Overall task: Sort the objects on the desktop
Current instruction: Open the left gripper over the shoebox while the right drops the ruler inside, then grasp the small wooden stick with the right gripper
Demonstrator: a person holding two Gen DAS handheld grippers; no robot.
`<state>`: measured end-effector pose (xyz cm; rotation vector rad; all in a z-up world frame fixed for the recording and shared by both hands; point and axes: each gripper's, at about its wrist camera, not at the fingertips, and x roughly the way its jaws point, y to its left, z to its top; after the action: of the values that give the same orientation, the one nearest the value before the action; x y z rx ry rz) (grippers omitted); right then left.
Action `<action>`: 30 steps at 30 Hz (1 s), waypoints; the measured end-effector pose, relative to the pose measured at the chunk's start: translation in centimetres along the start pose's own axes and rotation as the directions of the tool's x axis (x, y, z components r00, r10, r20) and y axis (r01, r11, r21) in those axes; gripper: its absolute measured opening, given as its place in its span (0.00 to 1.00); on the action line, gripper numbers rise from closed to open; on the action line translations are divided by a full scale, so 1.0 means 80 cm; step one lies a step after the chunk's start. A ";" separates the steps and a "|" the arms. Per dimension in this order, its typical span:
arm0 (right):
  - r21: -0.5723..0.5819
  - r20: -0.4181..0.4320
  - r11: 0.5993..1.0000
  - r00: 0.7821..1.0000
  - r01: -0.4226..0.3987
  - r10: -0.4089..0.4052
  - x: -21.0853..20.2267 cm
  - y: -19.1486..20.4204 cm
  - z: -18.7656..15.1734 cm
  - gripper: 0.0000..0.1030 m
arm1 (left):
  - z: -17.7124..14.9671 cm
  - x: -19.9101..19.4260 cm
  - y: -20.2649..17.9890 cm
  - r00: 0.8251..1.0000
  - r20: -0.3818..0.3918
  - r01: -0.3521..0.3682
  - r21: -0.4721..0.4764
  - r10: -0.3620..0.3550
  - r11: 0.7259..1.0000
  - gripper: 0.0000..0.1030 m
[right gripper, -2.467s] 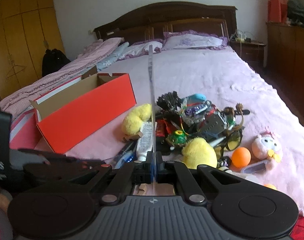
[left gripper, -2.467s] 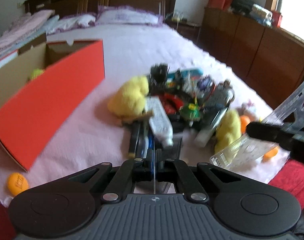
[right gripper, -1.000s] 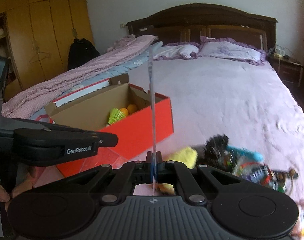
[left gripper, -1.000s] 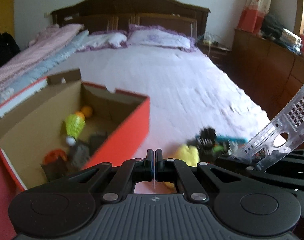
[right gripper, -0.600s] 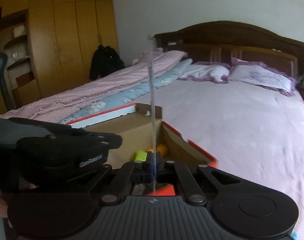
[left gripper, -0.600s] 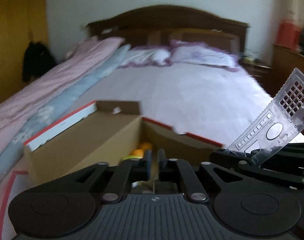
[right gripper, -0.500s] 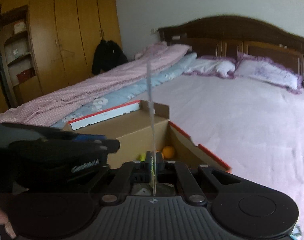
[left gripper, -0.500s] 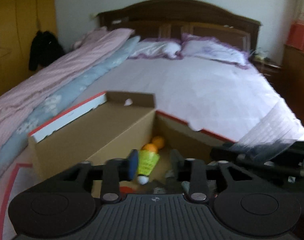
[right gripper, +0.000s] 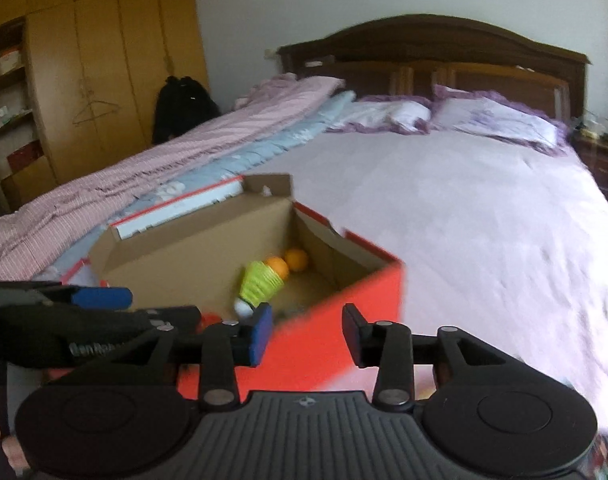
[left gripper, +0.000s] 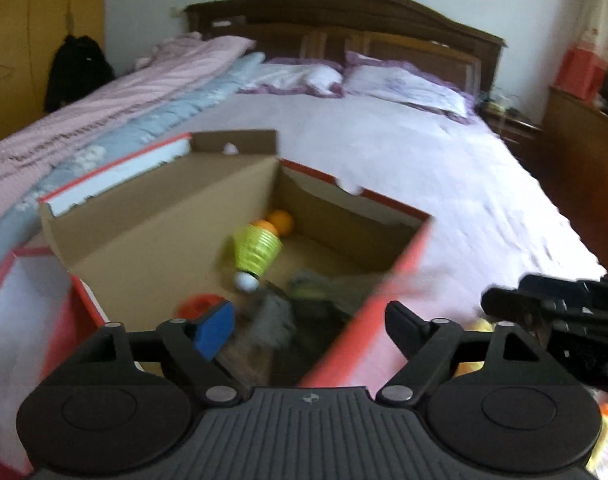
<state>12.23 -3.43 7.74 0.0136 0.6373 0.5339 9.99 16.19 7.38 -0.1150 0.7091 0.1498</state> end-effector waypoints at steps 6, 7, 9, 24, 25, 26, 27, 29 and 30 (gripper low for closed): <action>0.094 -0.078 0.991 0.993 0.098 -0.091 -0.066 -0.053 -0.090 0.48 | -0.057 -0.015 -0.047 0.997 -0.038 0.070 0.019 -0.069 0.997 0.86; 0.112 -0.093 0.987 0.990 0.113 -0.103 -0.076 -0.060 -0.105 0.48 | -0.067 -0.016 -0.055 0.995 -0.052 0.086 0.023 -0.084 0.996 0.86; 0.138 -0.122 0.981 0.985 0.135 -0.119 -0.092 -0.071 -0.133 0.47 | -0.086 -0.013 -0.068 0.991 -0.082 0.105 0.038 -0.102 0.994 0.86; 0.235 -0.288 0.965 0.957 0.115 -0.044 -0.107 -0.075 -0.235 0.32 | -0.204 -0.002 -0.126 0.956 -0.272 0.179 0.236 -0.112 0.955 0.86; 0.228 -0.298 0.967 0.954 0.112 -0.040 -0.101 -0.070 -0.236 0.32 | -0.206 -0.004 -0.126 0.956 -0.271 0.177 0.240 -0.110 0.954 0.86; 0.221 -0.309 0.969 0.950 0.110 -0.037 -0.096 -0.065 -0.236 0.32 | -0.206 -0.004 -0.125 0.957 -0.270 0.172 0.243 -0.104 0.955 0.84; 0.205 -0.319 0.972 0.947 0.116 -0.046 -0.089 -0.060 -0.237 0.31 | -0.206 -0.005 -0.124 0.959 -0.269 0.154 0.250 -0.085 0.956 0.84; 0.173 -0.335 0.975 0.939 0.139 -0.075 -0.079 -0.053 -0.236 0.32 | -0.207 -0.003 -0.121 0.959 -0.273 0.150 0.246 -0.080 0.958 0.84; 0.156 -0.342 0.976 0.935 0.153 -0.092 -0.075 -0.050 -0.237 0.32 | -0.207 -0.002 -0.118 0.957 -0.279 0.154 0.232 -0.086 0.960 0.84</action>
<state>-0.69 -12.59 -4.89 0.0548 1.0112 0.3571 0.92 4.30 -4.48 0.0672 0.9814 -0.0766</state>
